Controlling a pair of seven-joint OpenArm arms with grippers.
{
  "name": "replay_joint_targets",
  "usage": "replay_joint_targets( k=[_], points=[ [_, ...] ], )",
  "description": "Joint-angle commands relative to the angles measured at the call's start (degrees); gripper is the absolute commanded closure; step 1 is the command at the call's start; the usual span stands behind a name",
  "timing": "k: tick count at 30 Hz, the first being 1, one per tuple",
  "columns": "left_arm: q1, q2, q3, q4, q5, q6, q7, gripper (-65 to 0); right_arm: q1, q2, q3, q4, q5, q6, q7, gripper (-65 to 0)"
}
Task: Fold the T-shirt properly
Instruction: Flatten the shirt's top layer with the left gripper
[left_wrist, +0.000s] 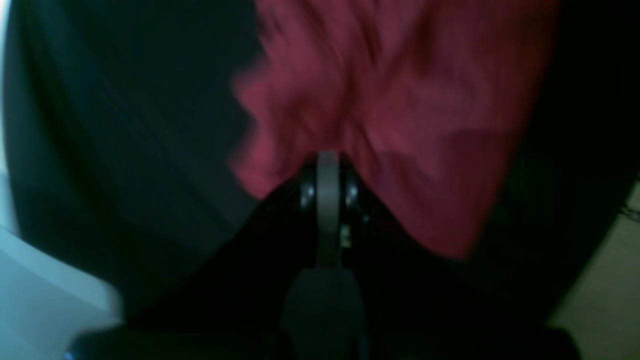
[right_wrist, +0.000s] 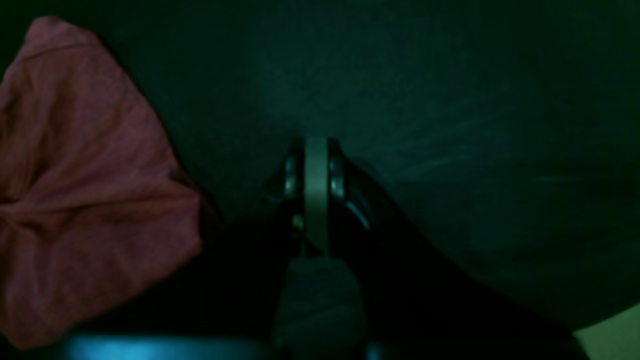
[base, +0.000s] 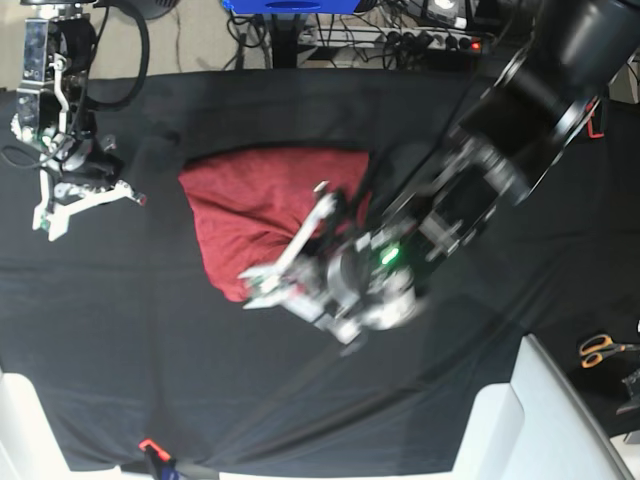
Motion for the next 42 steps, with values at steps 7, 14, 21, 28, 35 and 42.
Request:
replay_joint_targets(
  k=[7,14,21,28,35,42],
  points=[
    [5.8,-2.2,-0.4,2.1,-0.2,0.2,-2.1,0.0,0.5,0.3,0.1,1.0,0.1,0.4,0.9,-0.2],
    [6.5,-2.0,-0.5,0.3,-0.2,3.9,-5.9,0.0,-0.2,0.2,-0.1,1.0,0.1,0.4,0.9,-0.2],
    [5.7,-2.1,-0.4,-0.5,-0.1,8.2,-6.0,0.0,-1.0,0.2,0.0,1.0,0.1,0.4,0.9,-0.2],
    [5.1,-2.1,-0.1,-6.3,-0.1,8.2,-8.8,0.0,-1.9,0.2,-0.1,1.3,0.1,0.4,0.9,-0.2],
    [7.7,-2.2,0.3,-5.3,-0.1,8.2,-8.7,0.0,-2.6,0.2,0.2,1.4,0.1,0.4,0.9,-0.2],
    [9.9,-3.6,0.5,-5.2,-0.1,8.2,-8.8,0.0,-2.6,0.2,0.1,1.4,0.1,0.4,0.9,-0.2]
  ],
)
